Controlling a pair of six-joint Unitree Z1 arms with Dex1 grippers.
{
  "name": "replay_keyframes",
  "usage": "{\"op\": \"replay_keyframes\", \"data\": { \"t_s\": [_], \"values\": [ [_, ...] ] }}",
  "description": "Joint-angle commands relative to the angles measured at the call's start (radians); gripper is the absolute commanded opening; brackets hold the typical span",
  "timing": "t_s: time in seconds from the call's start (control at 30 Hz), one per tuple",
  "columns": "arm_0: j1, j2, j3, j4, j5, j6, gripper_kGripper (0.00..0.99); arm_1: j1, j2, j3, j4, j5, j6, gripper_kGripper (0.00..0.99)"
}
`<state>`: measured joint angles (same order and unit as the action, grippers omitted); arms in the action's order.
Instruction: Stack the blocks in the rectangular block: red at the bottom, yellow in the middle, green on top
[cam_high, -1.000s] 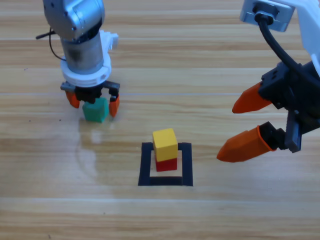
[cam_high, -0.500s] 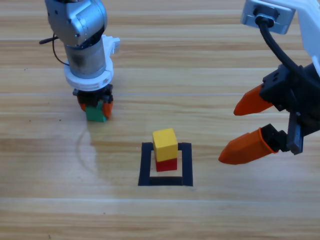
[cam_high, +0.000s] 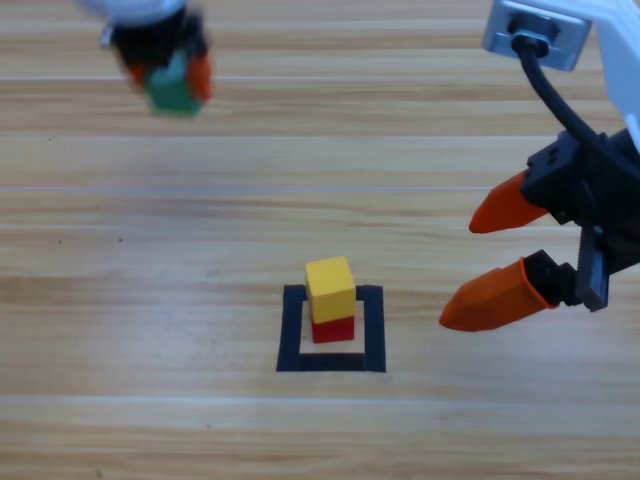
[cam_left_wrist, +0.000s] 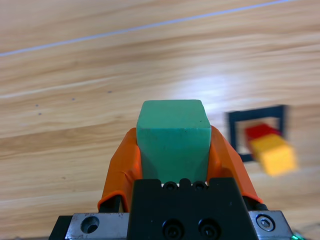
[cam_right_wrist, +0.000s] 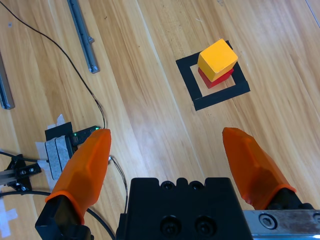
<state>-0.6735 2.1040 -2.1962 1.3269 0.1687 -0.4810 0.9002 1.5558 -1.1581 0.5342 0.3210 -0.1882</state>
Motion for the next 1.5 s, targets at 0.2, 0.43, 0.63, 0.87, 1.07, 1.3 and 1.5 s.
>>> {"op": "replay_keyframes", "data": {
  "t_s": [0.2, 0.43, 0.63, 0.87, 1.07, 1.3, 1.5],
  "values": [
    [-0.294, 0.034, -0.063, 0.071, 0.002, -0.137, 0.000, 0.025, -0.042, 0.012, 0.017, 0.003, -0.004, 0.986],
    [-0.371, 0.097, -0.089, 0.072, -0.018, -0.196, 0.000, 0.025, -0.043, 0.017, 0.018, 0.003, -0.004, 0.986],
    [-0.376, 0.128, -0.056, 0.084, 0.002, -0.419, 0.000, 0.025, -0.043, 0.023, 0.018, 0.003, -0.005, 0.986],
    [-0.380, 0.142, 0.016, 0.086, 0.008, -0.693, 0.000, 0.025, -0.042, 0.017, 0.018, 0.003, -0.007, 0.986],
    [-0.380, 0.171, 0.024, 0.086, -0.002, -0.763, 0.000, 0.025, -0.022, 0.005, 0.017, -0.008, -0.005, 0.986],
    [-0.380, 0.211, -0.022, 0.086, -0.011, -0.769, 0.000, 0.025, 0.020, -0.002, 0.017, -0.006, -0.007, 0.986],
    [-0.382, 0.223, -0.059, 0.086, -0.011, -0.768, 0.000, 0.025, 0.030, -0.002, 0.017, -0.006, -0.005, 0.986]
  ]
}}
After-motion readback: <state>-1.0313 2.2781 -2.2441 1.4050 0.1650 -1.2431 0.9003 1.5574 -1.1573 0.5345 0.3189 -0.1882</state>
